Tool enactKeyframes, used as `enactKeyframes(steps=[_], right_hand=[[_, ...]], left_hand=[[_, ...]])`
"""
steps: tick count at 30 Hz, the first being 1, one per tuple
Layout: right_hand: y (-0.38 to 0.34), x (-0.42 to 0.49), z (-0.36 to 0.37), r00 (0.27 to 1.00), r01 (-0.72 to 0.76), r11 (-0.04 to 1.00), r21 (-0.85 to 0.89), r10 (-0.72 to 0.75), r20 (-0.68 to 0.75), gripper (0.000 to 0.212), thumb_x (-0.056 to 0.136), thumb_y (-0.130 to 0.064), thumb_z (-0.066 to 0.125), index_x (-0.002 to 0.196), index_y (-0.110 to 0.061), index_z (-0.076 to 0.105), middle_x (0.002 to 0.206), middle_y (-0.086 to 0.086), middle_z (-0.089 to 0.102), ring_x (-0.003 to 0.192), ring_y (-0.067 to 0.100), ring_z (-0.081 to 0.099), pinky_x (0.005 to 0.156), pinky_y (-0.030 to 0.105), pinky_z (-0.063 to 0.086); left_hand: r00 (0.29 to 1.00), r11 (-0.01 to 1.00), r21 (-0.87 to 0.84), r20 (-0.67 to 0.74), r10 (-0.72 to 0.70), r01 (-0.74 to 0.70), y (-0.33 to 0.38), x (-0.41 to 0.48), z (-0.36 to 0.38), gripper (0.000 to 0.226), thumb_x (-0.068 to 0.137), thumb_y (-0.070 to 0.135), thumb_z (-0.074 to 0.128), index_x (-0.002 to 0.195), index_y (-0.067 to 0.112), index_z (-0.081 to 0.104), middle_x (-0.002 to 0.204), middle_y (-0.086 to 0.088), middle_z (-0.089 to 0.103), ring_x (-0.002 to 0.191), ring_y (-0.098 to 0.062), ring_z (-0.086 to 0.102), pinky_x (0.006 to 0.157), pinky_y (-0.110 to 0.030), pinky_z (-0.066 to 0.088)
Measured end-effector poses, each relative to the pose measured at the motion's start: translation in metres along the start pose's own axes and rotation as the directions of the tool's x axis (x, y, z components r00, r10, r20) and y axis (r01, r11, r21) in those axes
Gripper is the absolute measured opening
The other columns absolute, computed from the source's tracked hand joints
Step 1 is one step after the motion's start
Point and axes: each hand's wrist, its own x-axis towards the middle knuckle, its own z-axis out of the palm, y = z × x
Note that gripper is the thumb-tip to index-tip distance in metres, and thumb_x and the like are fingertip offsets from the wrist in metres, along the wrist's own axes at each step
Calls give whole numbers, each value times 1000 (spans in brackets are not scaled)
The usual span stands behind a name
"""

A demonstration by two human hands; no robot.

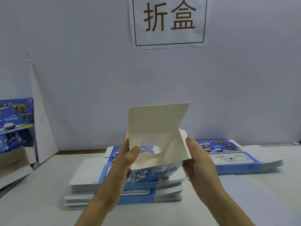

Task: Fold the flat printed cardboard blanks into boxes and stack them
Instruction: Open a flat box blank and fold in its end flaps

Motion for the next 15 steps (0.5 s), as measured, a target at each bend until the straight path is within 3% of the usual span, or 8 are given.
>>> enactKeyframes(steps=[3, 5, 6, 8, 10, 11, 13, 15], right_hand=[[1, -3, 1, 964, 239, 941, -238, -259, -56, 25, 95, -36, 51, 116, -35, 64, 103, -17, 71, 94, 0, 65, 74, 17, 53], [-6, -9, 4, 816, 460, 669, -584, -578, -20, 28, 97, -35, 50, 121, -31, 63, 116, -24, 65, 110, -7, 56, 88, 5, 42], [-8, -11, 5, 754, 499, 511, -700, -654, 61, 34, 97, -36, 48, 125, -23, 62, 122, -23, 59, 114, -7, 52, 92, 1, 36], [-11, -13, 6, 788, 460, 363, -810, -588, 184, 52, 93, -47, 42, 133, -17, 56, 126, -21, 50, 120, -4, 46, 100, 6, 29], [-11, -14, 7, 850, 401, 352, -846, -488, 200, 56, 94, -52, 44, 138, -20, 50, 129, -20, 50, 122, -1, 44, 100, 11, 29], [-9, -14, 8, 860, 401, 398, -825, -475, 189, 44, 97, -41, 48, 136, -20, 53, 127, -16, 57, 116, -2, 50, 95, 8, 33], [-6, -16, 14, 883, 394, 548, -738, -449, 138, 27, 100, -19, 46, 116, -18, 67, 95, -10, 71, 86, -6, 58, 69, 4, 41], [-8, -19, 18, 920, 353, 657, -666, -373, 120, 30, 101, -17, 43, 97, -28, 71, 72, -6, 68, 69, -2, 58, 54, 11, 41]], left_hand=[[997, 1000, -19, -78, 3, -4, -3, 1, 2, 72, 61, 77, 55, 128, 56, 44, 128, 17, 59, 122, -12, 55, 108, -49, 37], [994, 999, -46, -111, 2, -7, -3, 1, 1, 72, 57, 79, 56, 126, 57, 46, 129, 18, 59, 124, -12, 53, 110, -49, 34], [992, 998, -67, -126, 1, -9, -4, 1, 0, 73, 57, 78, 56, 125, 57, 47, 129, 17, 59, 125, -13, 52, 110, -49, 33], [992, 995, -98, -129, -9, -4, -4, 1, -3, 80, 56, 78, 56, 131, 52, 45, 131, 15, 58, 128, -16, 50, 111, -50, 32], [993, 994, -106, -114, -24, 11, -5, 1, -3, 92, 54, 79, 56, 138, 46, 41, 136, 11, 55, 130, -18, 48, 112, -50, 31], [993, 994, -108, -117, -29, 16, -5, 1, -2, 95, 53, 79, 57, 140, 44, 39, 137, 9, 54, 131, -19, 47, 112, -51, 30], [991, 993, -117, -128, -41, 26, -5, 1, -1, 99, 52, 78, 57, 141, 41, 38, 138, 7, 53, 131, -19, 46, 112, -51, 30], [990, 991, -130, -134, -36, 19, -5, 1, -3, 97, 53, 75, 58, 141, 41, 39, 136, 9, 55, 129, -17, 49, 112, -49, 32]])
